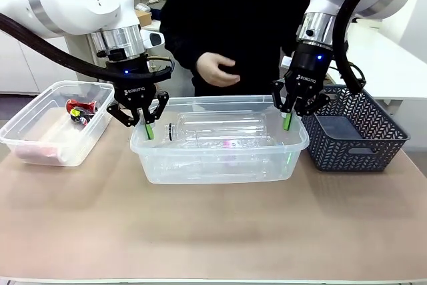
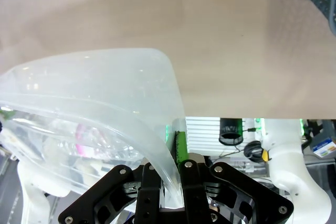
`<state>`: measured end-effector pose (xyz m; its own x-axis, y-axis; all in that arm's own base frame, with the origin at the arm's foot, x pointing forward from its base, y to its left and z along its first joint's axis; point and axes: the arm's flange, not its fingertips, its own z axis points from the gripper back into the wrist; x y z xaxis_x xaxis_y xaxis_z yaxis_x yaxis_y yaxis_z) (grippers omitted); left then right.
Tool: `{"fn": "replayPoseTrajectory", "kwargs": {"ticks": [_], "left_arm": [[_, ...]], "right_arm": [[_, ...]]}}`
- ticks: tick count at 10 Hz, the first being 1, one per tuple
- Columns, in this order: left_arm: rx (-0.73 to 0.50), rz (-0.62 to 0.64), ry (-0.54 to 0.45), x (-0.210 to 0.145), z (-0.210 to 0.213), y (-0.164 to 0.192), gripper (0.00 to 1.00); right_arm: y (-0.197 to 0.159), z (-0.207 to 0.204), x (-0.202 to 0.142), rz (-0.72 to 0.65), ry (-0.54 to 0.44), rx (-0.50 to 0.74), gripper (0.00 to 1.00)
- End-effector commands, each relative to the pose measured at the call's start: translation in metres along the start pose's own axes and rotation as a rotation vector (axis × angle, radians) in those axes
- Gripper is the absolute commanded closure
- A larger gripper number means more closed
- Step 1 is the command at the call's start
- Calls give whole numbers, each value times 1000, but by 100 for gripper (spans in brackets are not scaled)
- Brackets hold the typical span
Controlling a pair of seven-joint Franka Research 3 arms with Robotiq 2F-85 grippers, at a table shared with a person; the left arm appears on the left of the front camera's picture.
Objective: Sort the waste into each basket.
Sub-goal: Offer the picked Organizing box to the human.
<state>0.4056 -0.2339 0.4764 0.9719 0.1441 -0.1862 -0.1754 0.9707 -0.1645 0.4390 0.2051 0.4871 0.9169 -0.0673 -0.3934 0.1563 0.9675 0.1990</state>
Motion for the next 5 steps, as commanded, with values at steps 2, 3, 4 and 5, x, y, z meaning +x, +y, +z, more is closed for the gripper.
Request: {"fn": "replayPoseTrajectory", "kwargs": {"ticks": [2,3,4,5], "left_arm": [[-4,16,-1,4,4,5,100],[-4,16,-1,4,4,5,100],[-4,16,-1,4,4,5,100],[-4,16,-1,4,4,5,100]], "right_arm": [[-6,4,-5,-11,3,-4,100],[-6,4,-5,-11,3,-4,100],[-6,4,-5,-11,3,-4,100],[-6,4,-5,-11,3,-4,100]]}}
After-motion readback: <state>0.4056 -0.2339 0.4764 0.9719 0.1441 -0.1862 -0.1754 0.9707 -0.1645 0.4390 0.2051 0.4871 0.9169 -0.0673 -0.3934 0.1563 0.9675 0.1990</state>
